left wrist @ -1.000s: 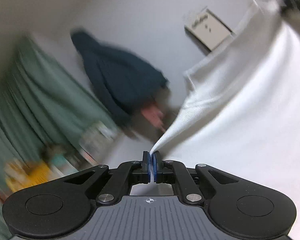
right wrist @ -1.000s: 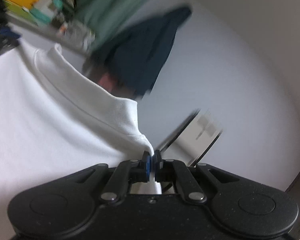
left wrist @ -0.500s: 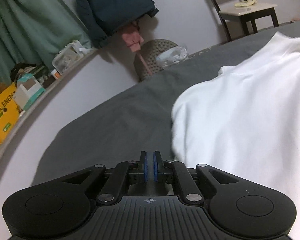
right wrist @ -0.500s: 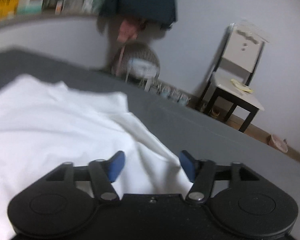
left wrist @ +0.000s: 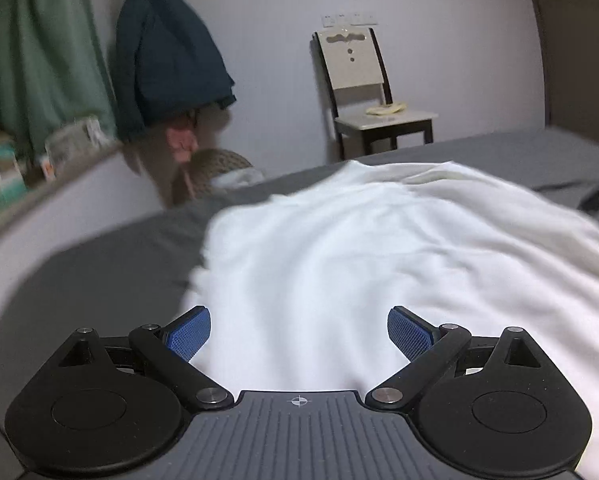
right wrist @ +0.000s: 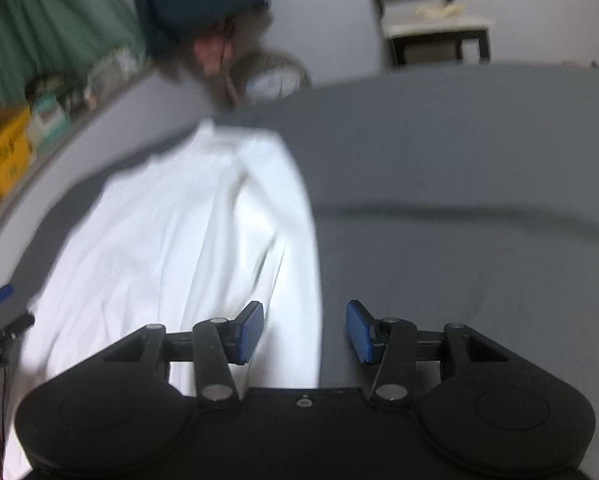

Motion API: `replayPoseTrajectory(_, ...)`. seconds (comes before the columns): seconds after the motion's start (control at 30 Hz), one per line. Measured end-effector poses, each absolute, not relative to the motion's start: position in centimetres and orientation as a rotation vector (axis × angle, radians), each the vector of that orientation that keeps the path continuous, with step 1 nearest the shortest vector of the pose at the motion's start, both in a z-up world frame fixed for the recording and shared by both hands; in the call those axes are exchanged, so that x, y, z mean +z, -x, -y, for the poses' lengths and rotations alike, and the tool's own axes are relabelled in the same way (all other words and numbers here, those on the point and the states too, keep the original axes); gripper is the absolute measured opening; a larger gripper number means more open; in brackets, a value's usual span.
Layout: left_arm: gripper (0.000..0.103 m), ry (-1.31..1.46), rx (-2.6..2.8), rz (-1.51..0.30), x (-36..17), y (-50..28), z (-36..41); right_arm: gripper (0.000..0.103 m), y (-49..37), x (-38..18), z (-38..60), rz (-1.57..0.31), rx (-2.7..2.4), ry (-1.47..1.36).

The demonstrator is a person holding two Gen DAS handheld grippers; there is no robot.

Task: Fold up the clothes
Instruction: 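Lay the shirt flat on the bed and open both grippers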

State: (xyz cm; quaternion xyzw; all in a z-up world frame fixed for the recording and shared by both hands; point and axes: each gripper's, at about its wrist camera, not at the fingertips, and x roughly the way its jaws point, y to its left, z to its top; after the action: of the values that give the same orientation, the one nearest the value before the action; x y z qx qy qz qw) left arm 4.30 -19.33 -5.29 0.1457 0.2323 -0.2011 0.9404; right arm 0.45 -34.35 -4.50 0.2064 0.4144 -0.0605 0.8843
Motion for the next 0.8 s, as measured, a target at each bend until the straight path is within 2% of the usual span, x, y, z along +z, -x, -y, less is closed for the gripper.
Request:
replayPoseTrajectory(0.07,0.096,-0.250,-0.396,-0.501,-7.5,-2.9,20.2,0.003,-0.9,-5.4,33.0,-0.915,-0.157,-0.392)
replayPoseTrajectory(0.2,0.096,-0.249,-0.400,-0.509,-10.0,-1.6,20.9,0.003,-1.0,-4.3,33.0,-0.884,-0.276,-0.303)
replayPoseTrajectory(0.4,0.096,-0.256,-0.474,-0.481,-10.5,0.1,20.5,0.002,-2.5,-1.6,40.6,-0.839,-0.565,-0.222)
replayPoseTrajectory(0.5,0.096,-0.249,-0.484,-0.514,-11.1,-0.5,20.4,0.004,-4.1,-2.8,43.2,-0.901,-0.621,-0.223)
replayPoseTrajectory(0.57,0.096,-0.240,-0.480,-0.529,-11.3,-0.8,20.2,0.014,-4.3,-4.5,44.3,-0.972,-0.606,-0.322)
replayPoseTrajectory(0.6,0.096,-0.235,-0.478,-0.537,-11.5,-1.0,20.1,0.016,-4.0,-5.2,44.7,-0.986,-0.594,-0.378)
replayPoseTrajectory(0.63,0.096,-0.231,-0.476,-0.545,-11.6,-1.2,20.0,0.021,-3.0,-5.3,44.8,-0.951,-0.587,-0.408)
replayPoseTrajectory(0.67,0.096,-0.226,-0.474,-0.552,-11.7,-1.3,19.9,0.035,-1.8,-5.3,44.9,-0.924,-0.574,-0.433)
replayPoseTrajectory(0.7,0.096,-0.221,-0.472,-0.560,-11.8,-1.5,19.8,0.041,-0.7,-5.3,45.0,-0.897,-0.561,-0.458)
replayPoseTrajectory(0.77,0.096,-0.209,-0.472,-0.572,-12.0,-1.7,19.6,0.044,2.1,-5.5,44.7,-0.870,-0.523,-0.532)
replayPoseTrajectory(0.8,0.101,-0.216,-0.462,-0.575,-12.1,-1.7,19.8,0.044,3.6,-5.7,44.5,-0.863,-0.500,-0.576)
